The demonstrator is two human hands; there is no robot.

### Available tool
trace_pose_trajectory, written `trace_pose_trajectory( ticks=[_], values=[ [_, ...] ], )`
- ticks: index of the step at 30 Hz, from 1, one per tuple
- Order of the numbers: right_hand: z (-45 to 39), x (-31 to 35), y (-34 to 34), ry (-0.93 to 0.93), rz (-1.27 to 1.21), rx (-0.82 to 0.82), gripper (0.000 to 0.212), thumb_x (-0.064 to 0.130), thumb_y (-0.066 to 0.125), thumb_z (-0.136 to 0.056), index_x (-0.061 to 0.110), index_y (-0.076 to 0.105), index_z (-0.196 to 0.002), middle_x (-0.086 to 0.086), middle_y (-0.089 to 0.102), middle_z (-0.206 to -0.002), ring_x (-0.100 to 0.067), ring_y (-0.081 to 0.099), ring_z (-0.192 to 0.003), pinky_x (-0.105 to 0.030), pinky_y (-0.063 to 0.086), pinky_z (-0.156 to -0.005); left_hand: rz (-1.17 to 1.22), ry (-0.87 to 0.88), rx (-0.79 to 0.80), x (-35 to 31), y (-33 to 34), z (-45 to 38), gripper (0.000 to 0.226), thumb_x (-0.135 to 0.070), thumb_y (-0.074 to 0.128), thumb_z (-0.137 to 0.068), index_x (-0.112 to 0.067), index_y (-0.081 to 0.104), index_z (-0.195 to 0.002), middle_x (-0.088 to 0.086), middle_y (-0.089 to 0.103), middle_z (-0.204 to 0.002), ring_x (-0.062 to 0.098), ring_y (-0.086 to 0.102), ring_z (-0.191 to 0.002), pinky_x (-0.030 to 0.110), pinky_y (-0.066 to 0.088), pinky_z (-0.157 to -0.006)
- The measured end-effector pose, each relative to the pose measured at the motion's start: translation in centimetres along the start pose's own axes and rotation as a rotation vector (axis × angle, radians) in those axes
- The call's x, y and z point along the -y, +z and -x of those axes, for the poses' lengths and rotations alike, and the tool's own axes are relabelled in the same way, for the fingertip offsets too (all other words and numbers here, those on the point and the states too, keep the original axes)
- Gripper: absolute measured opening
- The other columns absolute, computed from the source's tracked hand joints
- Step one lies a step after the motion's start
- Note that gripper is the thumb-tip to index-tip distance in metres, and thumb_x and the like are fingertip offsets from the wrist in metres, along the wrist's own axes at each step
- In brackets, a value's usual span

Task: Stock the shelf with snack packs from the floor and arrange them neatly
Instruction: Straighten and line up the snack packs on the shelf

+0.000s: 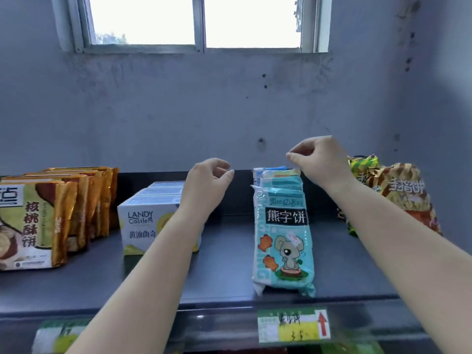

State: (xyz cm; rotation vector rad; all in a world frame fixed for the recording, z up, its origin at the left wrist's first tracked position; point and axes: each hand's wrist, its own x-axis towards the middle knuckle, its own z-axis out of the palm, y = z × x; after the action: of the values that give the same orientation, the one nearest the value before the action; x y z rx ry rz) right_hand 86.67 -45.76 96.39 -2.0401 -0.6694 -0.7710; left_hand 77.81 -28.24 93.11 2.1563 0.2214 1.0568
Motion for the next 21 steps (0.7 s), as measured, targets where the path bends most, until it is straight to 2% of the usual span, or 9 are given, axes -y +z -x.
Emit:
trace_pose_trajectory(
  ticks=[4,7,9,12,14,16,17,20,21],
  values=[
    [-1.3,-3.9,0.4,0.122,-0.023,0.054,0.016,0.023,0.066,-0.082,0.010,0.074,-0.088,-0.010,0.074,-0.092,-0.017,0.062,-0.078,-0.029,0.049,-0.076,0.027,-0.096,0.061,-0.3,2.2,-1.0,0.021,-0.026,0.058,-0.087,-0.013,0.067,-0.101,0.006,0.071,-0.095,0.022,0.065,-0.089,0.029,0.049,-0.080],
    [-2.1,-5.7,1.6,0.198,-0.071,0.118,0.022,0.024,0.063,-0.084,0.009,0.072,-0.096,-0.010,0.073,-0.101,-0.027,0.067,-0.089,-0.036,0.054,-0.084,0.158,-0.190,0.140,-0.6,3.6,-1.9,0.017,-0.027,0.054,-0.090,-0.017,0.064,-0.099,0.003,0.067,-0.096,0.016,0.062,-0.080,0.019,0.048,-0.061],
    [-2.4,-6.6,2.5,0.251,-0.112,0.175,0.026,0.026,0.060,-0.086,0.008,0.069,-0.103,-0.009,0.070,-0.104,-0.029,0.065,-0.094,-0.037,0.054,-0.082,0.207,-0.268,0.194,-0.9,4.6,-2.5,0.026,-0.029,0.050,-0.092,-0.012,0.063,-0.107,0.001,0.063,-0.096,0.012,0.058,-0.074,0.019,0.045,-0.058],
    [-2.5,-7.3,3.7,0.341,-0.197,0.276,0.030,0.029,0.054,-0.089,0.011,0.067,-0.110,-0.006,0.066,-0.098,-0.023,0.059,-0.087,-0.027,0.043,-0.065,0.247,-0.413,0.267,-0.6,5.9,-3.5,0.035,-0.035,0.047,-0.093,-0.009,0.059,-0.114,0.001,0.061,-0.099,0.014,0.057,-0.078,0.031,0.048,-0.082],
    [-2.5,-7.5,4.3,0.359,-0.223,0.292,0.029,0.029,0.053,-0.089,0.013,0.067,-0.110,-0.005,0.065,-0.098,-0.021,0.056,-0.085,-0.028,0.044,-0.070,0.288,-0.513,0.320,-0.3,6.5,-4.0,0.032,-0.038,0.046,-0.093,-0.011,0.061,-0.104,0.001,0.063,-0.099,0.020,0.060,-0.093,0.041,0.045,-0.100],
    [-2.6,-7.3,4.6,0.354,-0.235,0.284,0.029,0.028,0.053,-0.089,0.013,0.068,-0.109,-0.004,0.065,-0.095,-0.021,0.057,-0.086,-0.034,0.048,-0.078,0.350,-0.557,0.372,0.2,6.8,-4.1,0.031,-0.041,0.045,-0.092,-0.014,0.060,-0.091,0.004,0.066,-0.103,0.024,0.061,-0.102,0.044,0.043,-0.103],
    [-2.6,-7.2,4.8,0.352,-0.246,0.286,0.029,0.028,0.053,-0.089,0.013,0.068,-0.109,-0.004,0.065,-0.094,-0.021,0.059,-0.087,-0.036,0.050,-0.083,0.389,-0.559,0.389,0.5,7.0,-4.3,0.032,-0.042,0.045,-0.092,-0.014,0.060,-0.091,0.006,0.066,-0.106,0.025,0.062,-0.101,0.043,0.044,-0.100],
    [-2.6,-7.0,5.2,0.354,-0.279,0.285,0.028,0.026,0.054,-0.089,0.011,0.070,-0.106,-0.003,0.067,-0.093,-0.023,0.063,-0.093,-0.040,0.052,-0.090,0.454,-0.539,0.431,0.9,7.4,-4.4,0.034,-0.042,0.045,-0.092,-0.013,0.061,-0.098,0.006,0.064,-0.105,0.022,0.059,-0.087,0.030,0.048,-0.072],
    [-2.5,-6.9,5.3,0.353,-0.282,0.280,0.027,0.026,0.054,-0.089,0.011,0.070,-0.105,-0.003,0.067,-0.094,-0.024,0.064,-0.096,-0.041,0.052,-0.092,0.473,-0.532,0.432,0.9,7.6,-4.5,0.033,-0.041,0.045,-0.092,-0.014,0.062,-0.097,0.006,0.063,-0.104,0.022,0.058,-0.087,0.030,0.047,-0.068]
  ],
)
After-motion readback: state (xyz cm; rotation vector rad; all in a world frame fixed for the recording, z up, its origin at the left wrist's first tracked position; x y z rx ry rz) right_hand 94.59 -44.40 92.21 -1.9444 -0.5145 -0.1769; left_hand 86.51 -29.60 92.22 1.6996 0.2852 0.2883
